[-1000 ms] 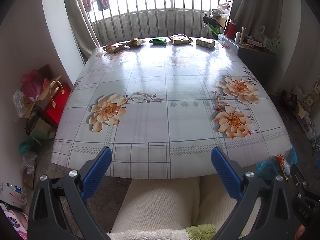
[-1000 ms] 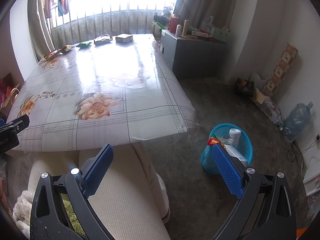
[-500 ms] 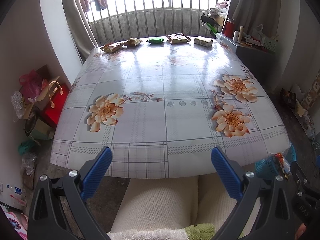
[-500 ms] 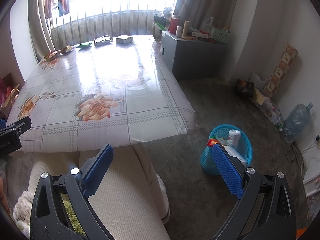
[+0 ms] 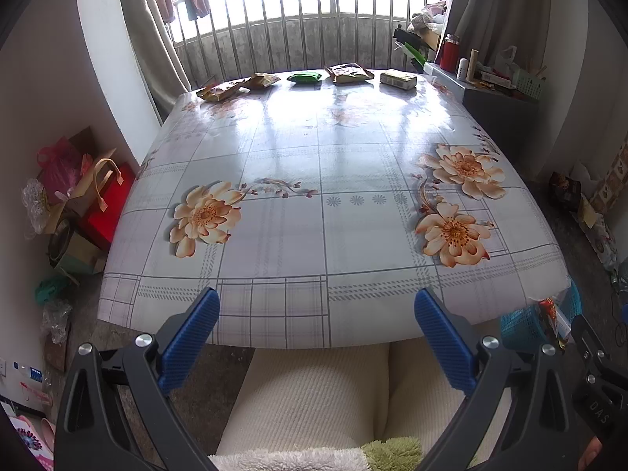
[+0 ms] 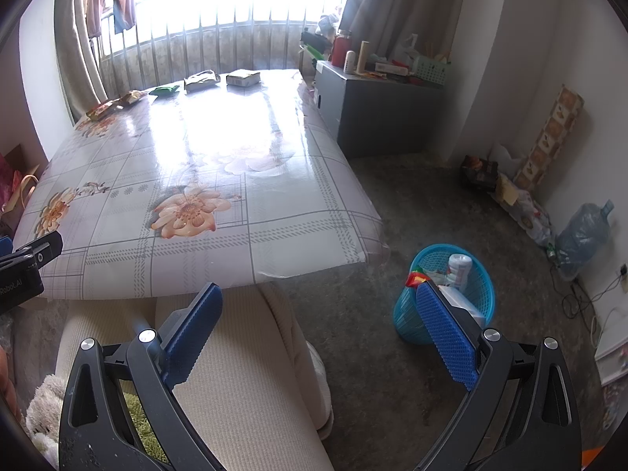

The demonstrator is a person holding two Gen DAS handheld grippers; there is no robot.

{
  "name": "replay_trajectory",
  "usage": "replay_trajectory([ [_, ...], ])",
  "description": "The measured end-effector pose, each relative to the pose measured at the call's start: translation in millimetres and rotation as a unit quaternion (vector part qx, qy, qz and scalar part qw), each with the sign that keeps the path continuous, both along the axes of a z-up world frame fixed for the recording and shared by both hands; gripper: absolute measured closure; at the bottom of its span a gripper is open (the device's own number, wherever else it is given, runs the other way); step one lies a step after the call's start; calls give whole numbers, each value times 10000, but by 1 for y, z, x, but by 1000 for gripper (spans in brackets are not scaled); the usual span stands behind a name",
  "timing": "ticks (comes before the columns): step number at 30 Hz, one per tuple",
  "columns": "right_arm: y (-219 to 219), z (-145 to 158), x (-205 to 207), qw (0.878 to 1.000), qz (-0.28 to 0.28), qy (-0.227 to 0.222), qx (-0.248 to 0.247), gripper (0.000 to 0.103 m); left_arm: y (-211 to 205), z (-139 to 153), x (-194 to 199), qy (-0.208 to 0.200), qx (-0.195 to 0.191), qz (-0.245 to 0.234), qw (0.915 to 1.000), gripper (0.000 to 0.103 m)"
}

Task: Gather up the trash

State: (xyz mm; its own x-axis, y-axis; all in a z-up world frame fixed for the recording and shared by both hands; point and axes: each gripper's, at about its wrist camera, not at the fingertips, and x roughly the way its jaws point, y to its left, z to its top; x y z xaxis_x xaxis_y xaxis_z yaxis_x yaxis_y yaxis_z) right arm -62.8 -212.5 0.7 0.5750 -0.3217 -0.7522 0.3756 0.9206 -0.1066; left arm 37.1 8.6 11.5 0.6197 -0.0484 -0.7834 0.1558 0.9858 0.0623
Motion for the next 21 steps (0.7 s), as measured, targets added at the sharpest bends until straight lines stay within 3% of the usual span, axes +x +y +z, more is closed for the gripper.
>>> replay_trajectory([
  [21,-3,1,-4,10000,-48,6,0,8,-7,-5,1,181,-82,-170,9997,6],
])
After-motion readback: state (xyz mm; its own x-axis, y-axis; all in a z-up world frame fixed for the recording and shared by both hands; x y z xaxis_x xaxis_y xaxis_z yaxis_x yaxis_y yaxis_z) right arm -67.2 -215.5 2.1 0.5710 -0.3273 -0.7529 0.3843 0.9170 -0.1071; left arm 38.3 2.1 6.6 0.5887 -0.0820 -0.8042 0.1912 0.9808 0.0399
